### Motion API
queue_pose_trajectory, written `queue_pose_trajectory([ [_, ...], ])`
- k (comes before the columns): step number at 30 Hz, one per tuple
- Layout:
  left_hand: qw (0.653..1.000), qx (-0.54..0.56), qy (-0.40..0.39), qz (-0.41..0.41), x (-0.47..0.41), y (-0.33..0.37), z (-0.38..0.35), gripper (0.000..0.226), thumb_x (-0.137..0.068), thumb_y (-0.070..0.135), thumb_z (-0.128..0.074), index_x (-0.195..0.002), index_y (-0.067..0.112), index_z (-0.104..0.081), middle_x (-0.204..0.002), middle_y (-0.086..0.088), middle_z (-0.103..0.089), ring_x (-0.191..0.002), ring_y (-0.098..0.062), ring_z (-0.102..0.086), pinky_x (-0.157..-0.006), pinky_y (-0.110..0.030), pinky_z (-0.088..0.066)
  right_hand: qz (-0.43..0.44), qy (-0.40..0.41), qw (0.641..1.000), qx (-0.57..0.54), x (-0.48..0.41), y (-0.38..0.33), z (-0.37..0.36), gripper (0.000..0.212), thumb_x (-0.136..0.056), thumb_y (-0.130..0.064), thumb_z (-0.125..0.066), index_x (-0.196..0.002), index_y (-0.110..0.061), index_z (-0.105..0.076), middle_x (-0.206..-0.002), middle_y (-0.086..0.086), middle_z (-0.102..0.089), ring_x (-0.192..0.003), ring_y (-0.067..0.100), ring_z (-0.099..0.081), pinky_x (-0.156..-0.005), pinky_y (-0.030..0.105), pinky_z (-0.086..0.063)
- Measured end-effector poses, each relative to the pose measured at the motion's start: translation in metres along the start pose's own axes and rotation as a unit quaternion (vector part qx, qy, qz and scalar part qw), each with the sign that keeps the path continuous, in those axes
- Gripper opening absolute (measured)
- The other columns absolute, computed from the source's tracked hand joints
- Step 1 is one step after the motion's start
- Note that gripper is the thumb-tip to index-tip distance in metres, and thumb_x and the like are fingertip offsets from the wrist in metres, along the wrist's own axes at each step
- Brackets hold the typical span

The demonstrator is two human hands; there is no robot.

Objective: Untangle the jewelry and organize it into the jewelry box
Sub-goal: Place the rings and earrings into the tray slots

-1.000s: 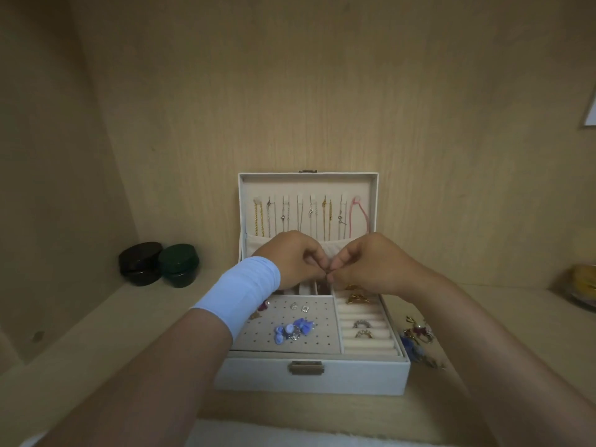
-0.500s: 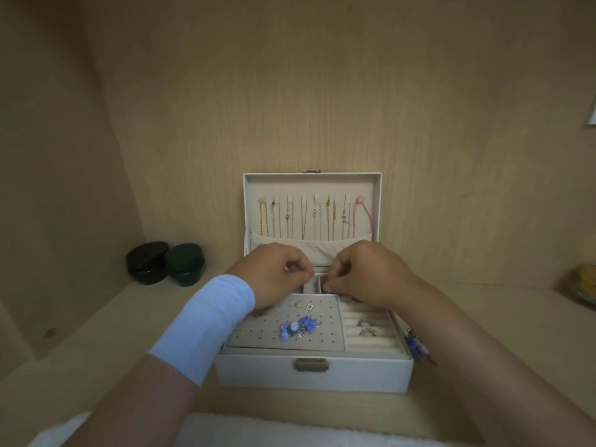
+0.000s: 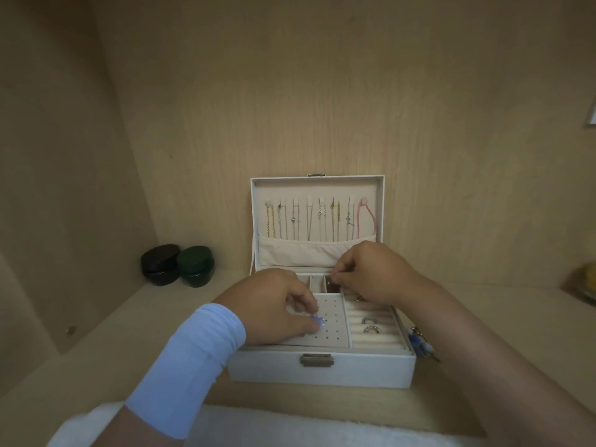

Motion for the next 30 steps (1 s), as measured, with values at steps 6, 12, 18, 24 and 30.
queue_pose_trajectory([
  [6,1.000,-0.022,-0.002,0.000,0.001,0.002,-0.004,0.015,-0.082,0.046,-0.071,-0.095,0.039,-0.074,-0.084,0.025,-0.064,-0.074,0.006,-0.054,-0.068,-0.012,-0.040,0.003,-0.014,1.000,-0.008,-0.001,0.001,-0.005,0.016,-0.091,-0.023,-0.066,-0.092,-0.030,-0.080,-0.085,-0.015,-0.074,-0.080,0.004,-0.066,-0.079,0.030,-0.057],
  [12,0.995,0.096,0.002,0.020,-0.004,-0.001,-0.001,0.008,-0.090,0.032,-0.067,-0.089,0.032,-0.075,-0.078,0.015,-0.073,-0.075,0.001,-0.067,-0.081,-0.023,-0.053,0.025,0.030,0.996,-0.074,0.001,-0.001,0.022,0.025,-0.096,-0.017,-0.060,-0.113,-0.031,-0.073,-0.112,-0.010,-0.065,-0.104,0.005,-0.060,-0.091,0.022,-0.045],
  [18,0.941,0.296,0.152,0.068,-0.019,-0.009,0.026,0.011,-0.090,0.025,-0.067,-0.086,0.025,-0.076,-0.078,0.002,-0.074,-0.070,-0.013,-0.067,-0.071,-0.031,-0.057,0.053,-0.095,0.954,-0.280,0.019,-0.036,0.025,0.020,-0.093,-0.020,-0.065,-0.110,-0.025,-0.073,-0.096,-0.005,-0.077,-0.074,0.012,-0.073,-0.058,0.023,-0.052],
  [24,0.913,0.347,0.179,0.115,-0.039,-0.014,0.025,0.009,-0.090,0.017,-0.067,-0.089,0.015,-0.076,-0.080,-0.002,-0.076,-0.063,-0.011,-0.069,-0.060,-0.025,-0.057,-0.005,0.014,0.928,-0.371,0.007,-0.021,0.014,0.016,-0.088,-0.009,-0.075,-0.103,-0.008,-0.070,-0.081,0.008,-0.077,-0.060,0.021,-0.069,-0.053,0.031,-0.057],
  [30,0.954,0.216,0.144,0.147,-0.046,-0.029,0.008,0.012,-0.086,0.035,-0.067,-0.078,0.032,-0.075,-0.066,0.005,-0.071,-0.051,-0.018,-0.060,-0.047,-0.033,-0.055,-0.006,0.064,0.980,-0.190,-0.006,-0.005,-0.001,0.007,-0.080,-0.029,-0.082,-0.081,-0.024,-0.077,-0.075,-0.006,-0.075,-0.066,0.007,-0.067,-0.072,0.032,-0.060],
])
Point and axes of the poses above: each hand's wrist, its own x-axis away from the middle knuckle, its own z-axis out of the back of the hand, y = z × x, the point moved 7 cm from there along -x, towards the middle knuckle
